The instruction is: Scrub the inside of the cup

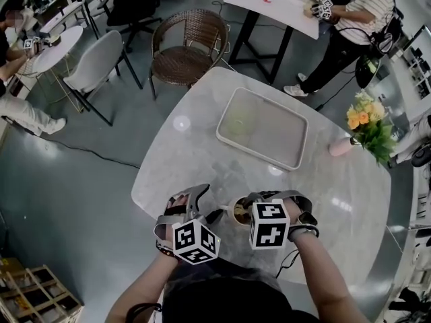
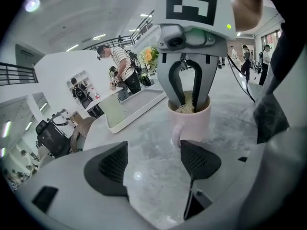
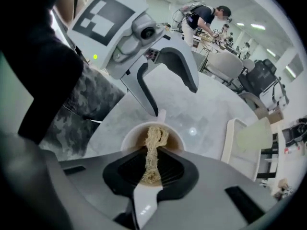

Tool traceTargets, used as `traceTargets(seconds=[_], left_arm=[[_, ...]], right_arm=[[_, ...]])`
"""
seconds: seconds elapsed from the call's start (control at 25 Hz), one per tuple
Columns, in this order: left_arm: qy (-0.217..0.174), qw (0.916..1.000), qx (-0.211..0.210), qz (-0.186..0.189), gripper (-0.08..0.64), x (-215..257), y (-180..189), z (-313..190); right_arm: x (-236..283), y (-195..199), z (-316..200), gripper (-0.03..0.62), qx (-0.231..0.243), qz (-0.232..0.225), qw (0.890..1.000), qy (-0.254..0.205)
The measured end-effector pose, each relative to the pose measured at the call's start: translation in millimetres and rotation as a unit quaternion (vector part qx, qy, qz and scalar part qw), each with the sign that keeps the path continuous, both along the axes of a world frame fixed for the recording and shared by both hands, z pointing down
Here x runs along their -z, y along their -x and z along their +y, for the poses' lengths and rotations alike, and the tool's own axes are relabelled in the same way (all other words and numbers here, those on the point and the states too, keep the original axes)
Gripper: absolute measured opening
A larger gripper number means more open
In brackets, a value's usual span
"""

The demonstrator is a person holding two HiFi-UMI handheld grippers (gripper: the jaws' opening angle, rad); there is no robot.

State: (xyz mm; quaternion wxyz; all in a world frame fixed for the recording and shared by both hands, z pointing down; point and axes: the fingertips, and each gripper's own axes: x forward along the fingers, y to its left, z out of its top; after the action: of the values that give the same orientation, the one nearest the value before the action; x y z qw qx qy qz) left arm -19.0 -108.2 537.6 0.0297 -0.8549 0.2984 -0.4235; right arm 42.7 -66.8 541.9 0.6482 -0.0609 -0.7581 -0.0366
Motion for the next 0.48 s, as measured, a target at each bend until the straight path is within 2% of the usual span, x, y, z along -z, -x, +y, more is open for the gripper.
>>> traceTargets(seconds=[0.08,0.16,0.28,0.4,0.48], left_arm=[[0.001,1.0000,0.002,0.001,0.351,0.8,-1.4,-1.3],[-0.001,1.0000,-0.001,0.000,0.351,1.5,-3.0,-4.6],[-0.005,0.9999,-0.009,-0.005,0.351,2.1,-3.5,-11.3],[-0.011,0.9995,-0.024,-0.018,0.351,2.2,-4.5,-16.1],[-0.016,0.9990,-0.032,-0.027,0.351,1.9,-5.7,-19.9]], right_arm=[[7.7,-0.4,5.4,0.060,-0.013,-0.014,0.999,0.035],[17.2,-0.9,5.9,0.060,-0.026,-0.027,0.998,0.047],[19.7,-0.8,-1.6,0.060,-0.032,-0.027,0.999,0.020],[8.6,0.7,-3.4,0.060,-0.009,-0.008,1.000,-0.016],[4.0,3.2,2.5,0.060,0.014,-0.006,1.000,-0.019]])
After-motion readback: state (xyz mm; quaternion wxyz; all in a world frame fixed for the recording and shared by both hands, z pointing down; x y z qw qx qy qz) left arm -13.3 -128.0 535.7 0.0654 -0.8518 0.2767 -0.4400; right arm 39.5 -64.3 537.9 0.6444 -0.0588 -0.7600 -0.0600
